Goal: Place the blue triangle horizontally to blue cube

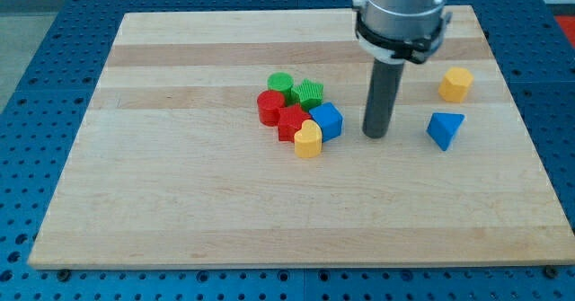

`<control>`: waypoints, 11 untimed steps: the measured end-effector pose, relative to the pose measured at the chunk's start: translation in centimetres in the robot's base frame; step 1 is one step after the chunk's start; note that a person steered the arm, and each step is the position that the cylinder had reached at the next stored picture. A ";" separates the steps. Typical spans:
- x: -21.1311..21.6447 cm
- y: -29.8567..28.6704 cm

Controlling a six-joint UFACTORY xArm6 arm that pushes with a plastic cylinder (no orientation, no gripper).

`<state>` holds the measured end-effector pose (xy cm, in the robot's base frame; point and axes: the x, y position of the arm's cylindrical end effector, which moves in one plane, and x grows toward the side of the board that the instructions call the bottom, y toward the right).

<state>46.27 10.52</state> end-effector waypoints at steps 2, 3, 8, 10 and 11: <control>4.6 3.3; 4.0 7.7; -1.9 7.2; -3.3 5.9; -2.8 5.6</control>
